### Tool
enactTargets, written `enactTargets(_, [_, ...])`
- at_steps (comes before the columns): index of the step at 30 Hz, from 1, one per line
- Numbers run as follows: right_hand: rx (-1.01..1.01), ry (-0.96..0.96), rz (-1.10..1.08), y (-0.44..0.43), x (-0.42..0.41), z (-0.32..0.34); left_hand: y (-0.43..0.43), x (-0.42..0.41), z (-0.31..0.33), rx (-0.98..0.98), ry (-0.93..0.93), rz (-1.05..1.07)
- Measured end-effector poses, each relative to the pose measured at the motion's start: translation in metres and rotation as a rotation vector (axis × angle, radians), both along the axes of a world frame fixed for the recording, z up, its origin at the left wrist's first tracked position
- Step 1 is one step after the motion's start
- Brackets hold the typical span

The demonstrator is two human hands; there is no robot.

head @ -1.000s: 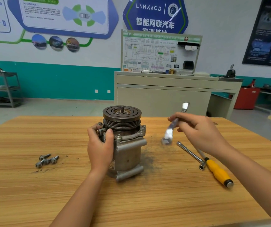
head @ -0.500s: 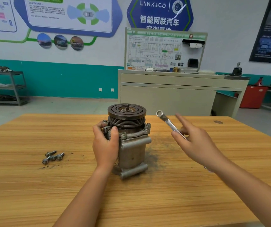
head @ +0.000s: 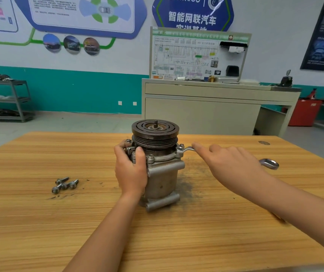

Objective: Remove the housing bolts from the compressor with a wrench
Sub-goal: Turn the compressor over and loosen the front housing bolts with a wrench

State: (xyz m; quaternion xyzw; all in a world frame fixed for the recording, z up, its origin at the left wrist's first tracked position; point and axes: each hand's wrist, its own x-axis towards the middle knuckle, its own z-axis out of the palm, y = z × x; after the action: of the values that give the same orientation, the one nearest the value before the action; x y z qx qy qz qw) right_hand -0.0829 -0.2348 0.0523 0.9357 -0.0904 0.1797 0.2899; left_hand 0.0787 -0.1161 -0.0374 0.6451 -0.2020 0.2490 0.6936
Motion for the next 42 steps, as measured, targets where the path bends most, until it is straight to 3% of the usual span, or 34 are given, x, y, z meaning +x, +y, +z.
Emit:
enactTargets(10, [-0.131,0.18,-0.038,0.022,0.004,-0.003,0.002,-0.002,0.0,-0.003,0.01,-0.025])
enactTargets(15, [-0.168,0.165,-0.021,-0.003,0.007,0.003,0.004,-0.001,0.0,0.011,0.002,-0.04])
enactTargets(22, [-0.222,0.077,0.165,-0.057,0.037,0.007,0.001,0.0,-0.001,-0.039,0.019,-0.042])
enactTargets(24, [-0.139,-0.077,0.28,-0.058,0.052,0.002,0.001,0.001,-0.002,-0.041,0.022,-0.046])
enactTargets(27, [-0.054,-0.12,0.375,-0.053,0.062,-0.003,0.002,0.001,-0.002,-0.043,0.025,-0.048])
enactTargets(32, [0.766,-0.652,0.307,-0.053,0.031,0.01,0.001,0.004,-0.003,-0.05,-0.005,-0.053])
enactTargets(34, [0.793,-0.566,0.293,-0.052,0.011,0.01,0.0,0.009,-0.002,-0.04,-0.018,-0.065])
enactTargets(38, [0.472,-0.139,0.102,-0.031,-0.015,-0.004,0.001,0.019,-0.001,-0.021,-0.017,-0.104])
enactTargets(42, [0.349,-0.032,-0.052,-0.018,-0.005,-0.007,0.0,0.019,-0.001,-0.027,-0.02,-0.096])
